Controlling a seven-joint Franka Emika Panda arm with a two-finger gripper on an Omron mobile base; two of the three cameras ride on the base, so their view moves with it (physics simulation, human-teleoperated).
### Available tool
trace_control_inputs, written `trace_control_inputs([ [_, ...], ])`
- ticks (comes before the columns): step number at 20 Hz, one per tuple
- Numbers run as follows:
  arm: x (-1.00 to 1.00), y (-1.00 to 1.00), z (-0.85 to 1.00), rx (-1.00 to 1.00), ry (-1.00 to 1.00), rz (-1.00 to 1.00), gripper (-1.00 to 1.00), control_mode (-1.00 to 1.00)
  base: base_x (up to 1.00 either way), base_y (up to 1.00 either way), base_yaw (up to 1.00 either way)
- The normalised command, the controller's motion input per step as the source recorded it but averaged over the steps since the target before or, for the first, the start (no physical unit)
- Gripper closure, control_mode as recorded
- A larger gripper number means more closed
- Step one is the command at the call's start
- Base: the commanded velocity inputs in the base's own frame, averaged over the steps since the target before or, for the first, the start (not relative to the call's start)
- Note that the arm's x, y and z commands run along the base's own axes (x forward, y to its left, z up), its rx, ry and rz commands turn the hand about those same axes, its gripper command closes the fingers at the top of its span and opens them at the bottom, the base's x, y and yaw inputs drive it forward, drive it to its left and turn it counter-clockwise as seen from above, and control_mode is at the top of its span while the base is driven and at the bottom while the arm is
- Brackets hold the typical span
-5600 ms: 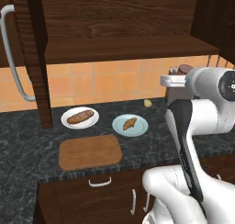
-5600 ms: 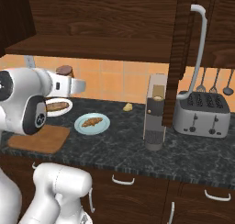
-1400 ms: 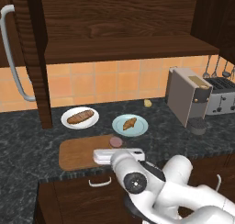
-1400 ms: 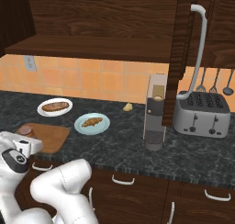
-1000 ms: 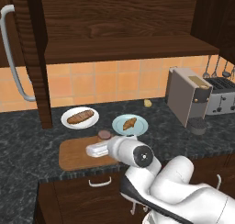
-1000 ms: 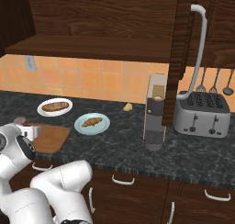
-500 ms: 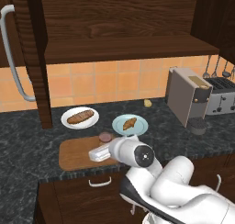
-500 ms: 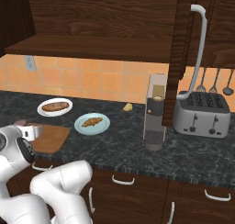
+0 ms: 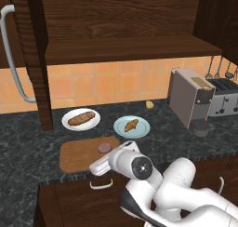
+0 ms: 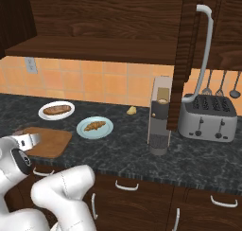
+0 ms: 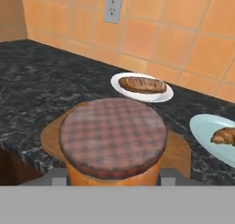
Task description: From the different types of pastries on the counter, select a croissant and place it on the cutting board. Then retrieve a jar of jam from the cabinet and place it alongside the croissant on the cutting board.
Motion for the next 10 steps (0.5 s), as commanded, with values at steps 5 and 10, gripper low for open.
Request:
trace_control_inputs([
  [5,0.71,-0.31,-0.96,-0.01,0.03,0.0,1.0,-1.0,0.0,0.0,0.0],
  [10,1.0,-0.32,-0.75,0.0,-0.09,0.0,1.0,-1.0,0.0,0.0,0.0],
])
